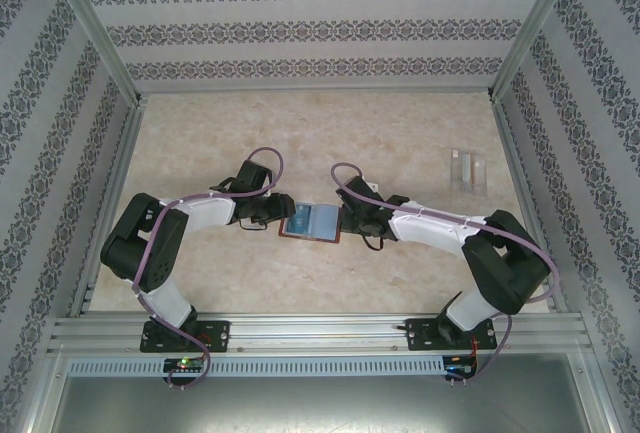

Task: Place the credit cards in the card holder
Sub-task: Close the card holder at the center of the table.

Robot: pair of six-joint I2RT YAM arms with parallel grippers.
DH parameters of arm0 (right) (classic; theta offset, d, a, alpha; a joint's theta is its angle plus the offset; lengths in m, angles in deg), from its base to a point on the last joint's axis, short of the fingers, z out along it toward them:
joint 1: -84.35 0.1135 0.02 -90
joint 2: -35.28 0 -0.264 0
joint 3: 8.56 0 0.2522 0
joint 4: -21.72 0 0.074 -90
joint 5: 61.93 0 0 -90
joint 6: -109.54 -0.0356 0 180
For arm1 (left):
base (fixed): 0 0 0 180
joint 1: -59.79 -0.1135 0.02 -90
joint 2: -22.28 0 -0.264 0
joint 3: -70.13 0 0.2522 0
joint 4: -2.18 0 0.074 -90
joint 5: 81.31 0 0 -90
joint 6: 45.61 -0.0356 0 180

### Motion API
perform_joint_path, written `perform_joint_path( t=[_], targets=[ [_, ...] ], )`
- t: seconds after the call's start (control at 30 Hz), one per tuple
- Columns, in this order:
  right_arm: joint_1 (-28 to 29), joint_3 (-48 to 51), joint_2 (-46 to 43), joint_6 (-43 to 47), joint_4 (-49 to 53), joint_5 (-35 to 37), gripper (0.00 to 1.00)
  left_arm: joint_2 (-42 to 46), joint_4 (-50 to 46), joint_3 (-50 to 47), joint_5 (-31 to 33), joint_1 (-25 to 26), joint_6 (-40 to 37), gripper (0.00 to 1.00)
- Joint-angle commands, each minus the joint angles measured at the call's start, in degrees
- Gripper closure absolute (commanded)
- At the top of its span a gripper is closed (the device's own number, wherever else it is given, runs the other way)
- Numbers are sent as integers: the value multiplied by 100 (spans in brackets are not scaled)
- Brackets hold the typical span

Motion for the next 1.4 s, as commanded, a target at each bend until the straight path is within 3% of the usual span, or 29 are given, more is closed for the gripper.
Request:
perform_joint_path(
  t=[0.0, 0.27, 0.63, 0.93, 1.37],
  targets=[
    [-110, 183, 177, 48, -549, -409, 98, -187, -242, -58, -565, 67, -55, 54],
    [-159, 262, 751, -153, -1477, -1218, 99, -144, 133, 29, -1123, 67, 348, 56],
    [-116, 107, 938, -123, -1695, -1446, 99, 240, -84, 425, -1665, 81, 679, 56],
    [-21, 33, 1109, -248, -1958, -1560, 100, 589, -639, 731, -1411, 79, 543, 56],
    [-387, 515, 946, -551, -2711, -2123, 98, -490, 148, 600, -1581, 182, 717, 56]
  ],
)
